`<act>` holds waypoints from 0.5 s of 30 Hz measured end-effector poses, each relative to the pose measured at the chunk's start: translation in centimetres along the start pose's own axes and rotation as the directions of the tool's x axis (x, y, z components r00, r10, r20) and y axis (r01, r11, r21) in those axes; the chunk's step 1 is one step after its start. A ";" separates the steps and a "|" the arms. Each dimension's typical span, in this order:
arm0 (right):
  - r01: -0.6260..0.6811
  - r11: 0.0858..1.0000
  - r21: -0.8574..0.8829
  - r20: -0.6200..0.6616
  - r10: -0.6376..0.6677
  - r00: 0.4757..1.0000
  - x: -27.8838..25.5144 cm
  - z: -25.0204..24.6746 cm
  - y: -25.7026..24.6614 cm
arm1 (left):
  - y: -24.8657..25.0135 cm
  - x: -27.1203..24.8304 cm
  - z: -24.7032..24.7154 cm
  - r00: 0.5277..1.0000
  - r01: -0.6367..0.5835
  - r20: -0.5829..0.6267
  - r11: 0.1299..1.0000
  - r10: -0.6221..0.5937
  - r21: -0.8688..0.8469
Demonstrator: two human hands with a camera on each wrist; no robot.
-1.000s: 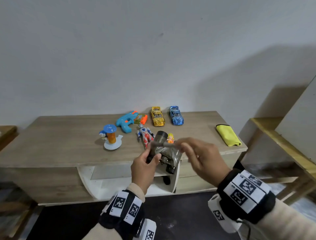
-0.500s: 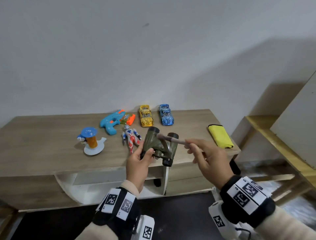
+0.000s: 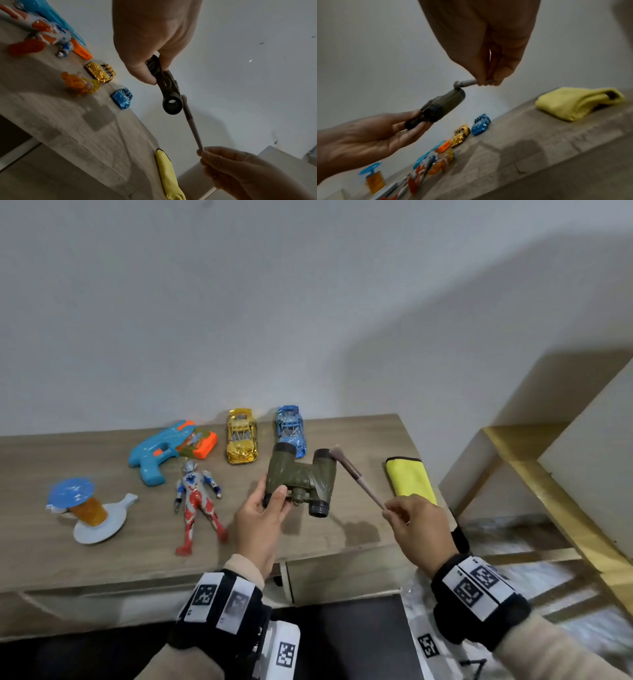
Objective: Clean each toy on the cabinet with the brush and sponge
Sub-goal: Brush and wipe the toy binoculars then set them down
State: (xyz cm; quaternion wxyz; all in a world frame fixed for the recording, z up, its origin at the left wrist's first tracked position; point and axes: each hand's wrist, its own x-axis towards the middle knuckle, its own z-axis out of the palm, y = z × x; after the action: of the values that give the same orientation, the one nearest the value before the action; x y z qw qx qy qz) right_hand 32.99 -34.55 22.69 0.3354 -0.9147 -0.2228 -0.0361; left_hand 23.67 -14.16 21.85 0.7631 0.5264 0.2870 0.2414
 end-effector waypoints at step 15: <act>-0.365 0.930 -0.044 0.182 0.367 0.912 4.7 6.5 5.3 | -3.3 1.6 1.6 0.980 0.049 -0.194 0.996 -0.033 0.077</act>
State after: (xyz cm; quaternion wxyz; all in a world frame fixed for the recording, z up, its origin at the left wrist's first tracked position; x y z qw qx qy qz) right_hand 38.97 -32.23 15.49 0.3094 -0.9410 -0.0779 0.1124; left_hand 26.13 -15.19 18.93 0.7146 0.5250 0.3800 0.2635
